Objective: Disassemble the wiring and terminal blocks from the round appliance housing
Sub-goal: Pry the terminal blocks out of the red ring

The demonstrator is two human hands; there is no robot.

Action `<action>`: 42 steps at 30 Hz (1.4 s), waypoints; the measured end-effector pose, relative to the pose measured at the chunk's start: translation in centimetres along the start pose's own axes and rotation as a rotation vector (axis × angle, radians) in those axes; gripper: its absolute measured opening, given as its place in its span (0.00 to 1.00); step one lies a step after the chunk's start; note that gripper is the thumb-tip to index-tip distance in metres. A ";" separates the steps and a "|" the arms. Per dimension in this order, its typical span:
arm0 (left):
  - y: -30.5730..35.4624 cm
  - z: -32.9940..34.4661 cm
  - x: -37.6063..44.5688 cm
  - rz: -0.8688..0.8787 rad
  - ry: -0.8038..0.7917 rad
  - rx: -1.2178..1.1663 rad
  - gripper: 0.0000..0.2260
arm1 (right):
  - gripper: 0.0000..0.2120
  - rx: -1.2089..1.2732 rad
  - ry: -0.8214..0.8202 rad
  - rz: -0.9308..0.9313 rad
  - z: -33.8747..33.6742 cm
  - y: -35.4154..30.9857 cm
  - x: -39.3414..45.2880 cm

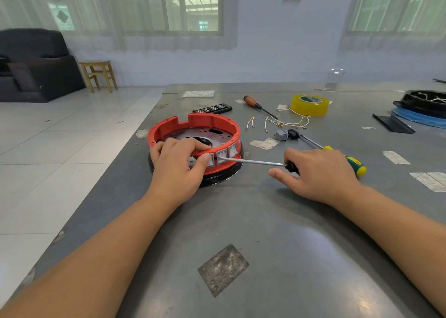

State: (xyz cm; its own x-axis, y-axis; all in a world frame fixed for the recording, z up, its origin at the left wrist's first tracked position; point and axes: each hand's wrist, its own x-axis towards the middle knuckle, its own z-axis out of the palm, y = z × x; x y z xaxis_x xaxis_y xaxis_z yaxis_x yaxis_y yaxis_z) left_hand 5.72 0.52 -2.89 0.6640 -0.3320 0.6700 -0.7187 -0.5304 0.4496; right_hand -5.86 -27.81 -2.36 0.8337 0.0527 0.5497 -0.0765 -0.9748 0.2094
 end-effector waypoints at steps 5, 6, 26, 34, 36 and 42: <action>0.1 0.0 -0.1 0.001 -0.003 -0.014 0.09 | 0.21 -0.125 -0.126 0.134 1.7 -0.6 1.9; 0.1 0.0 -0.1 -0.001 -0.010 -0.013 0.09 | 0.19 -0.128 -0.125 0.160 2.0 -0.7 2.3; -0.6 -0.6 -0.5 0.075 -0.075 -0.072 0.09 | 0.16 -0.008 -0.033 0.217 4.6 -1.4 6.4; -1.1 -1.2 -0.3 0.086 -0.048 -0.145 0.10 | 0.27 0.006 0.038 0.101 2.4 -0.5 2.1; -1.0 -1.2 -0.3 0.082 -0.033 -0.159 0.10 | 0.29 0.029 0.044 0.089 1.9 -0.3 1.1; -0.9 -1.6 -0.2 0.070 -0.061 -0.167 0.10 | 0.32 -0.012 0.000 0.086 1.6 -0.3 -0.1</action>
State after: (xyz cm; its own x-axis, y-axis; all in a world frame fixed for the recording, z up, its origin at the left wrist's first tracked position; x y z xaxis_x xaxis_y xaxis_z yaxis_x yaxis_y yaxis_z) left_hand 5.95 2.29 -2.50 0.6191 -0.4126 0.6682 -0.7842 -0.3695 0.4984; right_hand -5.03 -27.89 -3.74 0.8236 -0.0308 0.5663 -0.1539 -0.9732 0.1709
